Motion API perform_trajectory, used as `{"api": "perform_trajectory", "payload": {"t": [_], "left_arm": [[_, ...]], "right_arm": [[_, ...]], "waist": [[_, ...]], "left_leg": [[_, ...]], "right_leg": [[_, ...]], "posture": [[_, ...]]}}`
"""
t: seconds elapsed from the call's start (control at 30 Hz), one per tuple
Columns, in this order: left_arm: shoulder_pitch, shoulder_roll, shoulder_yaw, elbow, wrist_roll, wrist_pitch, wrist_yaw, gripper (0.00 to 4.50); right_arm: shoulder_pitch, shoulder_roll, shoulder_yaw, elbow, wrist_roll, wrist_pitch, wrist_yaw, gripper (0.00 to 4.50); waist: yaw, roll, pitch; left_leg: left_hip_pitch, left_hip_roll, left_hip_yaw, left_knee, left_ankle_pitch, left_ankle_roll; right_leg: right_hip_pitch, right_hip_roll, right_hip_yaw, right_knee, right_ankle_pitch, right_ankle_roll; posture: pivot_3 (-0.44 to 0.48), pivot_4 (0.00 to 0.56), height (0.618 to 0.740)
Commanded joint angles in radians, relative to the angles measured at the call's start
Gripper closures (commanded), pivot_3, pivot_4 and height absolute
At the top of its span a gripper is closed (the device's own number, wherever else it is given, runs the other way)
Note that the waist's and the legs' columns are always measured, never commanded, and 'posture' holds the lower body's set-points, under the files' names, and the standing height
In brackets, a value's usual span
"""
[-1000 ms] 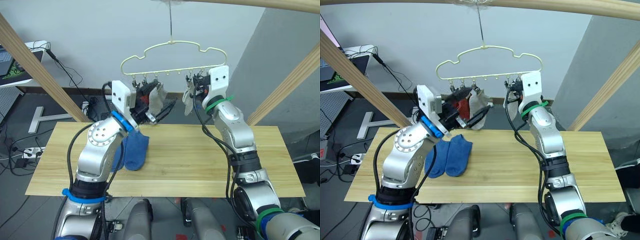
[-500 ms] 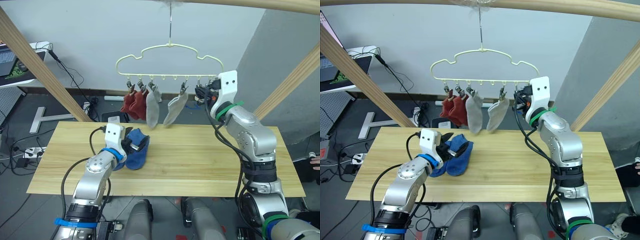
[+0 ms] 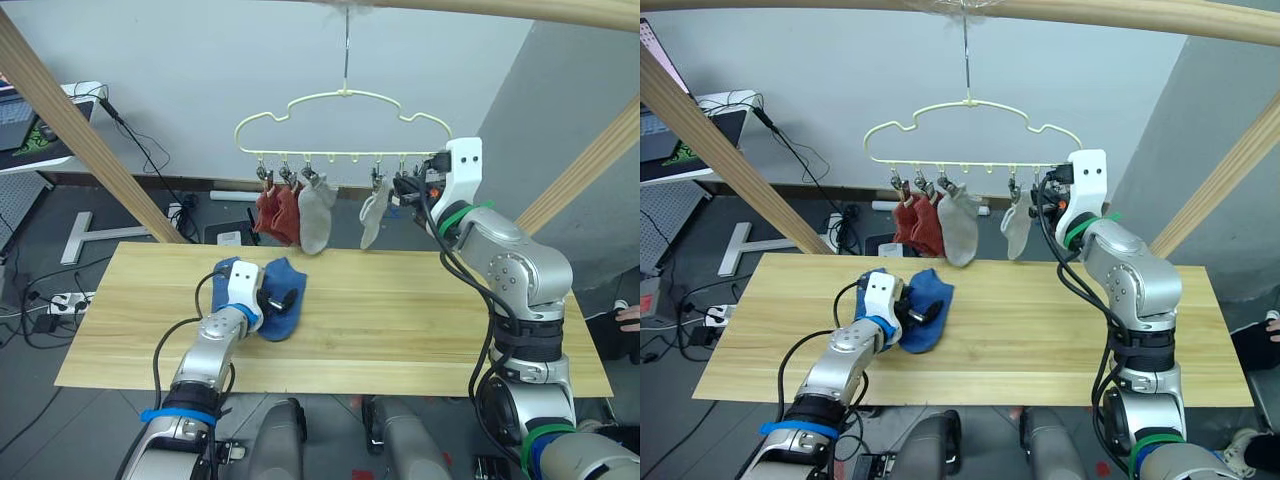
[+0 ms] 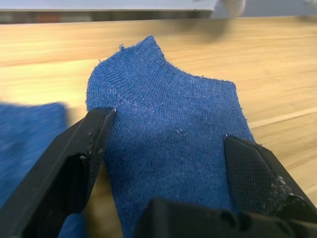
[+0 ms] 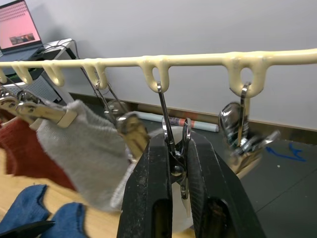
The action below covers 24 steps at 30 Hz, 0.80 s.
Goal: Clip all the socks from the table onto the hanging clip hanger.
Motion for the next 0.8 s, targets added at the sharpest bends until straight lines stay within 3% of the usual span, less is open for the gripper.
{"api": "perform_trajectory", "payload": {"t": [0.03,0.1,0.2,0.57,0.8], "left_arm": [[0.014,0.008,-0.048,0.041,0.040,-0.019,-0.036,0.46],[0.021,0.015,-0.064,0.061,0.052,-0.031,-0.056,0.46],[0.052,0.049,-0.125,0.047,0.102,-0.066,-0.103,1.10],[0.102,0.033,-0.133,0.003,0.073,-0.031,-0.169,4.48],[0.115,0.005,-0.096,-0.067,0.005,-0.034,-0.208,4.48]], "right_arm": [[-0.009,-0.010,-0.010,-0.017,0.010,0.007,-0.006,4.40],[-0.009,-0.011,-0.010,-0.014,0.010,0.007,-0.006,4.40],[-0.010,-0.017,-0.010,-0.008,0.009,0.006,-0.003,4.40],[-0.021,-0.037,-0.020,0.026,0.016,0.009,0.015,4.40],[-0.070,-0.085,-0.042,0.089,0.049,0.041,0.051,4.40]], "waist": [[-0.001,0.000,0.000],[-0.001,0.000,0.000],[-0.001,0.000,0.000],[-0.003,0.000,0.000],[-0.003,0.000,0.000]], "left_leg": [[0.000,0.000,0.000,0.000,0.000,0.000],[0.000,0.000,0.000,0.000,0.000,0.000],[0.000,0.000,0.000,0.000,0.000,0.000],[0.002,0.001,0.001,0.003,0.000,0.000],[0.002,0.001,0.001,0.004,0.000,0.000]], "right_leg": [[0.000,0.000,0.000,0.000,0.000,0.000],[0.000,0.000,0.000,0.000,0.000,0.000],[0.000,0.000,0.000,0.001,0.000,0.000],[0.000,0.000,0.001,0.006,0.000,0.000],[0.000,-0.001,0.002,0.006,0.000,0.000]], "posture": [[-0.042,0.290,0.740],[-0.042,0.290,0.740],[-0.046,0.292,0.740],[-0.048,0.295,0.740],[-0.055,0.296,0.740]]}}
